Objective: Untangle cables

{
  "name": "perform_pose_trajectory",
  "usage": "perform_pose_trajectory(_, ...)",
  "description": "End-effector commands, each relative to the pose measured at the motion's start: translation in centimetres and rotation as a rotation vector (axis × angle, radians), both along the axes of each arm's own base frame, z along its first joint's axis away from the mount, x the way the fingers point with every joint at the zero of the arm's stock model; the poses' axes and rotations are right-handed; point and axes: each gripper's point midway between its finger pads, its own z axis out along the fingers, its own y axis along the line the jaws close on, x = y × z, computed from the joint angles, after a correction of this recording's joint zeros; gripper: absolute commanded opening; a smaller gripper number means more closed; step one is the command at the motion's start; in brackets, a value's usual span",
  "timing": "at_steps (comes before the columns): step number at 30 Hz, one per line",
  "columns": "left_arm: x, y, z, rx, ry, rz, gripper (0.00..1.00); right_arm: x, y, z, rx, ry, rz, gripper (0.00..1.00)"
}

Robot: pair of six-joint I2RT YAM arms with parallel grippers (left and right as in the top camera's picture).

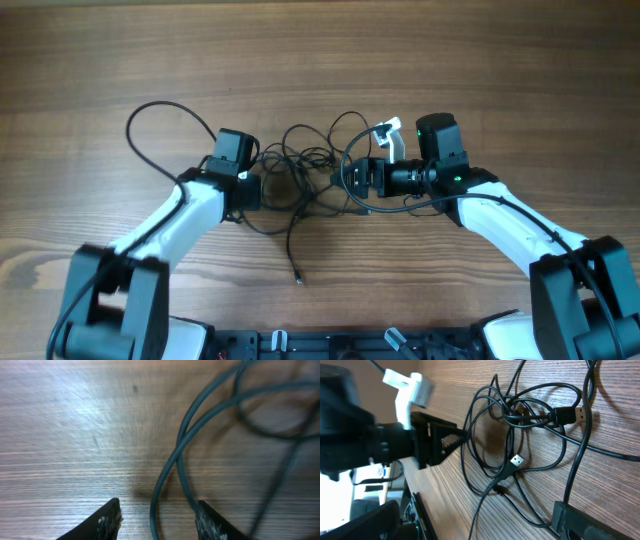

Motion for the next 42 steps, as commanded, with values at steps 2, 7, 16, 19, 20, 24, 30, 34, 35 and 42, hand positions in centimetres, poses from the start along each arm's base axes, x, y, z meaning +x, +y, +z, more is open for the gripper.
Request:
perform_pose_trajectory(2, -0.2, 1.4, -1.6, 0.086, 0.041, -0.022, 0.54, -0.1, -0.1, -0.5, -0.023, -0.001, -0.011, 1.00)
perform_pose_trajectory(7, 0.0, 2.3, -2.5, 0.146, 0.047, -0.011, 0.28, 0.3, -0.4, -0.8, -0.047, -0.009, -0.033, 1.00)
perform_pose_trajectory(16, -0.6, 1.3, -5.8, 0.075, 0.121, -0.008, 0.04, 0.2, -0.4, -0.9, -0.051, -0.002, -0.036, 1.00)
perform_pose_trajectory(19, -0.1, 1.2, -4.8, 0.053, 0.088, 0.037, 0.04, 0.2, -0.5, -1.0, -0.061, -0.036, -0.015, 1.00)
perform_pose_trajectory(20, 0.0, 1.1, -3.9, 0.049, 0.075, 0.040, 0.04, 0.2, -0.5, -0.9, -0.065, -0.057, -0.002, 1.00)
perform_pose_trajectory(24, 0.2, 0.9, 3.8, 0.009, -0.033, 0.037, 0.04, 0.4, -0.5, -0.9, -0.070, -0.077, 0.000, 1.00)
perform_pose_trajectory(30, -1.4, -3.1, 17.9, -0.315, -0.434, -0.088, 0.04, -0.5, 0.4, -0.3, -0.020, -0.062, 0.051, 1.00)
perform_pose_trajectory(34, -4.7, -5.4, 23.9, -0.493, -0.597, -0.225, 0.04, -1.9, 3.1, 0.5, 0.003, -0.121, 0.132, 1.00)
perform_pose_trajectory(35, -5.5, -6.1, 24.8, -0.533, -0.618, -0.267, 0.04, -1.9, 3.7, 0.5, -0.005, -0.128, 0.124, 1.00)
perform_pose_trajectory(42, -7.5, -8.2, 30.4, -0.672, -0.800, -0.431, 0.04, 2.4, 4.5, 0.6, -0.124, -0.216, -0.175, 1.00)
